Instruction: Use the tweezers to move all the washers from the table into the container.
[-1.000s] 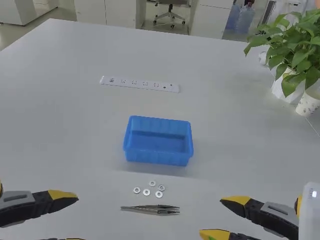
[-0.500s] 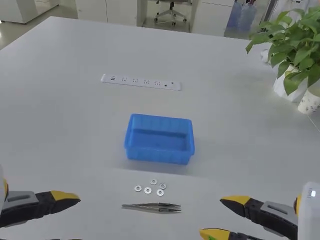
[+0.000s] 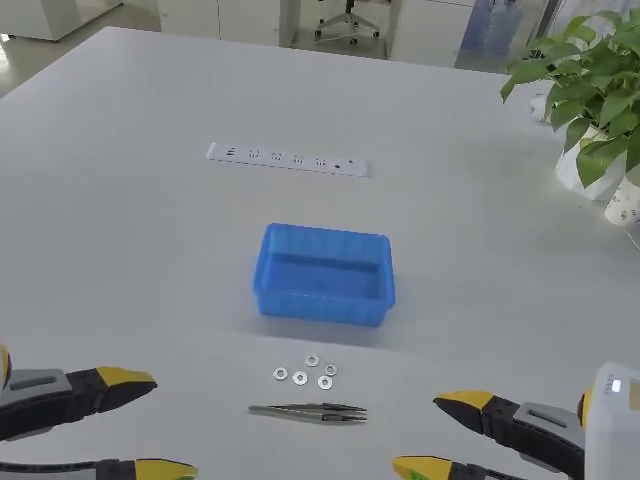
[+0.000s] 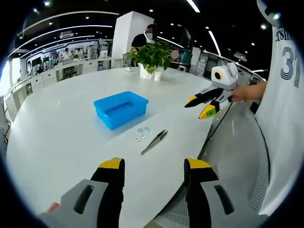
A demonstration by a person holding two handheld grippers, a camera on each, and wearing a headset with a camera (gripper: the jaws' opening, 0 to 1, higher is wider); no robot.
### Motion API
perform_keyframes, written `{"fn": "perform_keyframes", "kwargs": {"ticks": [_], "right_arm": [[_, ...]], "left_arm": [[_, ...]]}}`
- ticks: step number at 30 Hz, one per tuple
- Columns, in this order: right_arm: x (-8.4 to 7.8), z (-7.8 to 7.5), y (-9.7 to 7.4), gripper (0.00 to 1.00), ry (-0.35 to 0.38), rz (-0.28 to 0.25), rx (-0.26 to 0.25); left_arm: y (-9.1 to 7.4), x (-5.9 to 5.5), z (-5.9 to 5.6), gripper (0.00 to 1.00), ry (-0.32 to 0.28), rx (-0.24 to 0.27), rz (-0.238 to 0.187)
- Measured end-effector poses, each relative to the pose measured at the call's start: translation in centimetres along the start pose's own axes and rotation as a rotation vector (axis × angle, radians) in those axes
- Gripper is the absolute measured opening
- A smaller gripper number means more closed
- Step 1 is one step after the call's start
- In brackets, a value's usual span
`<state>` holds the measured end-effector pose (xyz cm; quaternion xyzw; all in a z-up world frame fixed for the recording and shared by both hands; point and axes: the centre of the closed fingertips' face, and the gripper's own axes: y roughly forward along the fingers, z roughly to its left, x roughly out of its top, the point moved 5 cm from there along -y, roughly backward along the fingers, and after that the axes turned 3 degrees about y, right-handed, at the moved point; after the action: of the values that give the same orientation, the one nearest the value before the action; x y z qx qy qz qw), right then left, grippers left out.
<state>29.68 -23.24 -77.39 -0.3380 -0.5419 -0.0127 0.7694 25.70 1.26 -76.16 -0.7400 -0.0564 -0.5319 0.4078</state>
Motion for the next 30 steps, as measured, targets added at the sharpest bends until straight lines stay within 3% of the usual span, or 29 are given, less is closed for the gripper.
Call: {"fn": "perform_keyframes", "kwargs": {"ticks": [29, 30], "right_arm": [[-0.6, -1.6, 1.2, 0.44, -0.017, 0.050, -0.007], [-0.6, -1.6, 1.4, 0.44, -0.023, 0.054, -0.005]], "left_arm": [[2.2, -0.6, 1.3, 0.49, 0.023, 0.013, 0.041], [2.4, -0.7, 1.6, 0.48, -0.004, 0.028, 0.053]]}}
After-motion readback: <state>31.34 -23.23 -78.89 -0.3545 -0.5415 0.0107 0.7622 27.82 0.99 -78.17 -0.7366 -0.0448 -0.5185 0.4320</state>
